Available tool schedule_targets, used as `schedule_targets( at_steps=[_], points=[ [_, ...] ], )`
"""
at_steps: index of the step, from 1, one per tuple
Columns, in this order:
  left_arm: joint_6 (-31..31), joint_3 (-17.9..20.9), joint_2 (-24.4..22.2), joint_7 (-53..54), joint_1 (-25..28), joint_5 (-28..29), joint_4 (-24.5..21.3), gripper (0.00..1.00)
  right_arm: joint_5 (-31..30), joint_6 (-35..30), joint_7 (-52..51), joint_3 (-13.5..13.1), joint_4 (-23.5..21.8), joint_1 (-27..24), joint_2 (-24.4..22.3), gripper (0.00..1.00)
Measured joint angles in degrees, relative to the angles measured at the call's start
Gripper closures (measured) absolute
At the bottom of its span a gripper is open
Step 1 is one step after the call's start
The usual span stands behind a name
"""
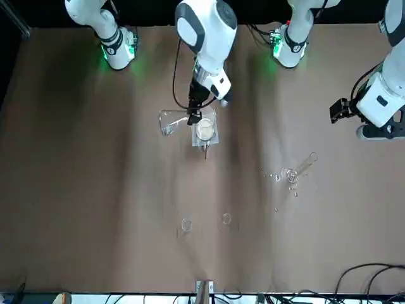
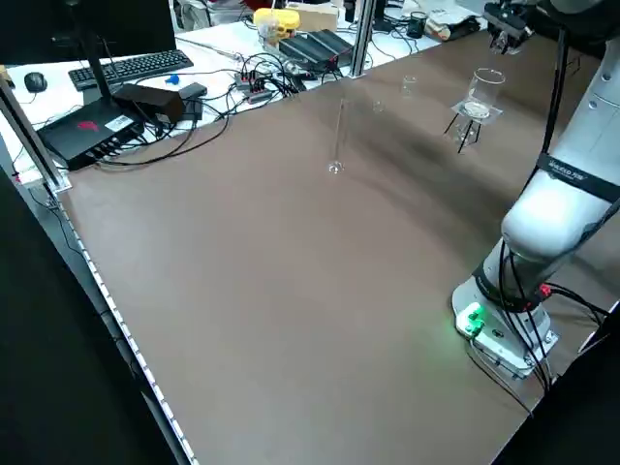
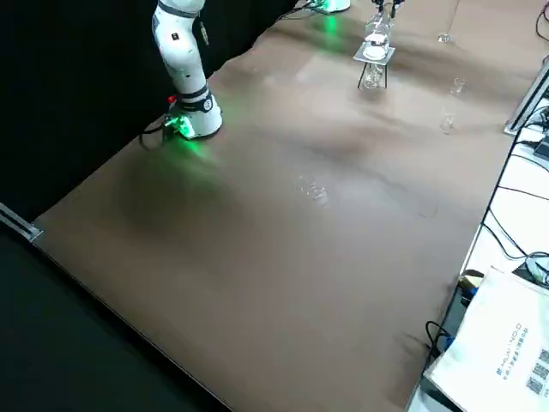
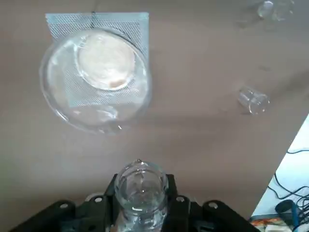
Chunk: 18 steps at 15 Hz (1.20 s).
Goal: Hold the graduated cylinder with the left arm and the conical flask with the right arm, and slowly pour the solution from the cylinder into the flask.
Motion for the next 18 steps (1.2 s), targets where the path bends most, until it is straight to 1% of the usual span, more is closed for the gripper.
schedule_targets(
  at_steps=[3,4,9,11,14,16,18],
  points=[
    [0.0,0.0,0.03,0.15,-0.12,0.0,-0.02,0.0,3.42,0.04,-2.05,-0.09,0.09,-4.03,-2.37,0.61],
    [0.0,0.02,0.03,0.28,-0.08,0.0,-0.03,0.0,6.48,0.58,-4.51,-0.15,0.1,-7.5,-3.96,0.61],
    [0.01,0.1,0.03,0.39,-0.1,0.0,-0.2,0.0,14.89,0.7,-14.28,-0.23,0.11,-16.74,-7.35,0.61],
    [0.03,0.08,0.03,0.39,-0.12,0.0,-0.34,0.0,17.59,0.7,-17.97,-0.23,0.09,-19.87,-7.94,0.61],
    [1.25,0.05,0.03,0.39,-0.14,0.0,-0.38,0.0,19.43,0.62,-24.4,-0.24,0.01,-23.81,-8.27,0.61],
    [2.13,0.03,-0.12,0.47,-0.36,-0.01,-0.81,0.0,22.46,0.42,-28.73,-0.3,-0.15,-27.07,-8.36,0.61],
    [4.71,0.04,-1.54,0.51,-0.4,0.0,-3.52,0.0,27.13,0.2,-33.81,-0.37,-1.08,-31.51,-8.46,0.61]
  ],
)
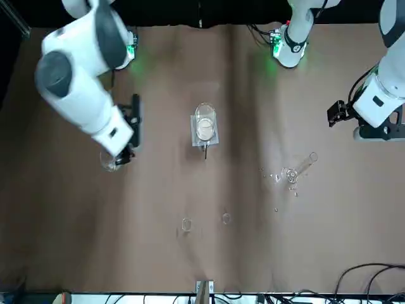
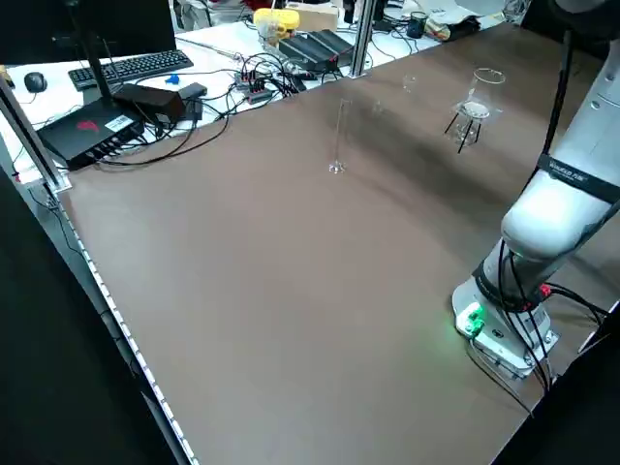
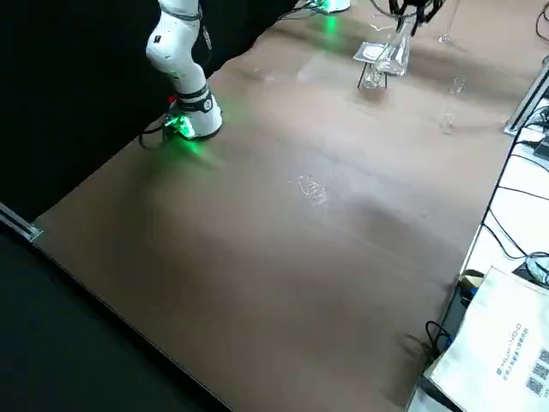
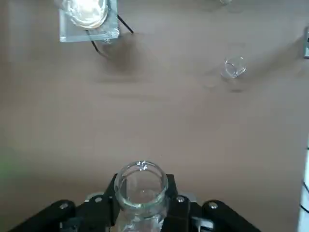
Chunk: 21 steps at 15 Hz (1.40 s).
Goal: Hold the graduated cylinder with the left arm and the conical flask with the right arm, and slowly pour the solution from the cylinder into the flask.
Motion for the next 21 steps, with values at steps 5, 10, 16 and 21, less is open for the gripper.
schedule_targets(
  at_steps=[5,10,16,21],
  points=[
    [2.41,0.01,-2.93,0.03,0.21,0.01,-4.76,0.0,11.5,-0.51,-13.97,-0.18,-4.07,-12.54,-0.01,0.61],
    [2.54,0.01,-2.94,0.04,0.2,0.02,-5.2,0.0,23.01,-0.6,-32.05,-0.4,-12.92,-25.17,-0.08,0.61],
    [2.74,0.01,-2.82,0.05,0.23,0.02,-5.7,0.0,29.71,-2.63,-45.61,-0.44,-21.46,-37.64,0.41,0.61],
    [3.15,0.01,-2.39,0.07,0.22,0.02,-6.01,0.0,32.63,-5.21,-49.04,-0.4,-22.86,-41.34,4.54,0.61]
  ],
)
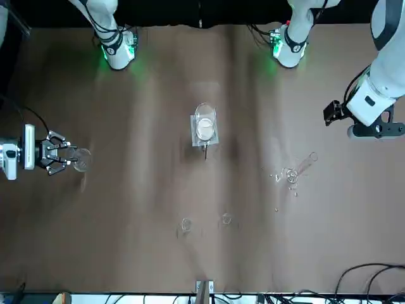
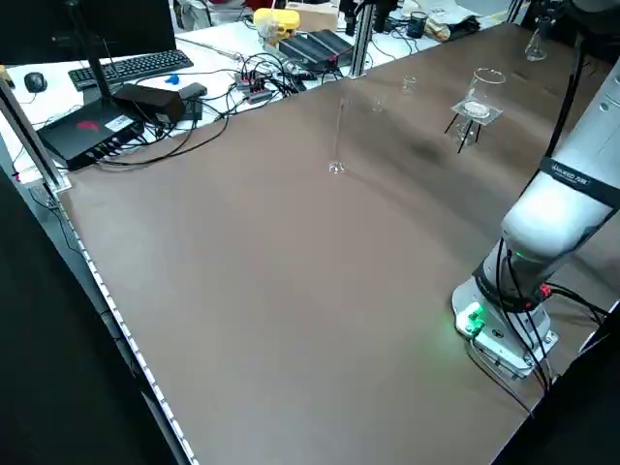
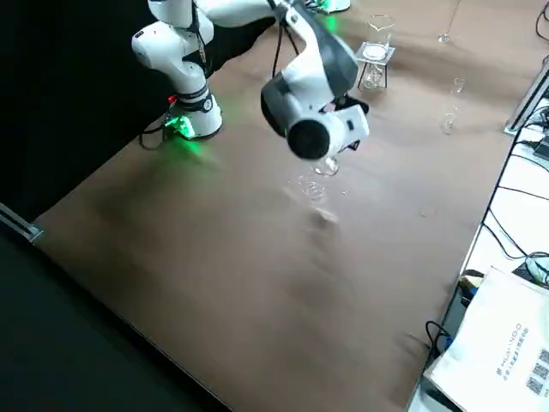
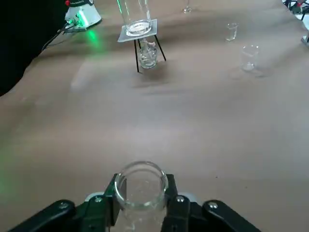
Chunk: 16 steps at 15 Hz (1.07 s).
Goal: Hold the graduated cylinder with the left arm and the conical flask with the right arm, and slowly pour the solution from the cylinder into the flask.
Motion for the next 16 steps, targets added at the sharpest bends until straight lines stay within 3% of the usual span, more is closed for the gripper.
schedule_targets(
  at_steps=[8,16],
  points=[
    [4.16,-0.21,1.28,0.02,-0.08,-3.16,-0.59,0.0,1.78,0.0,-10.37,0.01,-0.47,-4.99,7.65,0.61],
    [5.5,-0.19,0.67,0.02,0.02,-4.83,-0.53,0.0,4.06,0.05,-15.82,0.12,-1.21,-5.76,10.46,0.61]
  ],
)
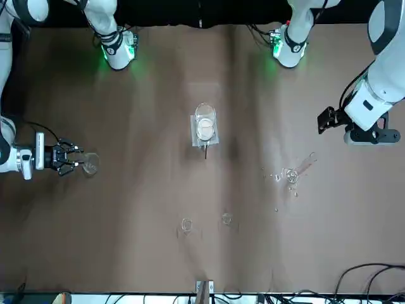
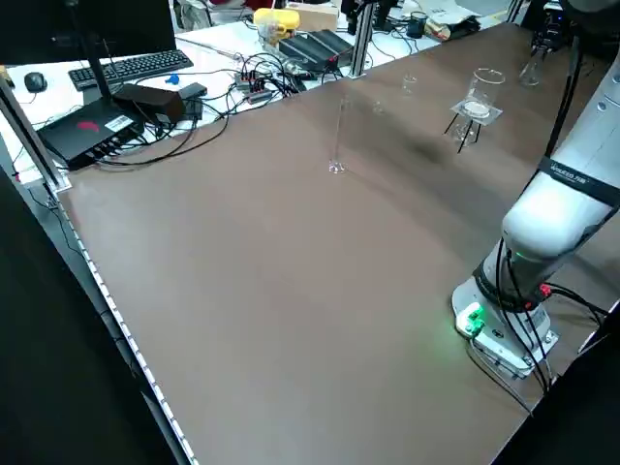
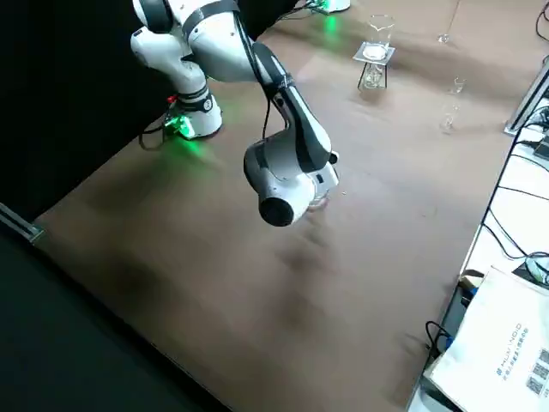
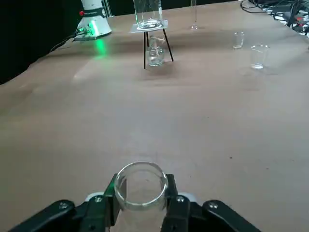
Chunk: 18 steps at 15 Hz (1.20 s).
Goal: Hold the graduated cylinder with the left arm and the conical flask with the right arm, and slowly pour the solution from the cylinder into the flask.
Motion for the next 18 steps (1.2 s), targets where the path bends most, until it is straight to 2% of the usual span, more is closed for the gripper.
schedule_targets(
  at_steps=[8,14,15,18],
  points=[
    [1.85,0.15,-0.06,-0.26,0.1,-0.01,0.04,0.0,0.59,1.23,-2.42,0.03,-0.08,0.0,0.85,0.59],
    [1.64,0.15,-0.06,-0.18,0.09,-0.01,-0.03,0.0,0.73,0.84,-2.62,0.4,-0.07,0.0,0.84,0.06],
    [1.61,0.15,-0.06,-0.18,0.1,-0.01,-0.05,0.0,0.77,0.69,-2.6,0.39,-0.04,-0.02,0.84,0.0],
    [1.53,0.15,-0.06,-0.17,0.1,-0.01,-0.17,0.0,1.69,-1.37,-1.61,0.35,0.26,-0.15,0.83,0.0]
  ],
)
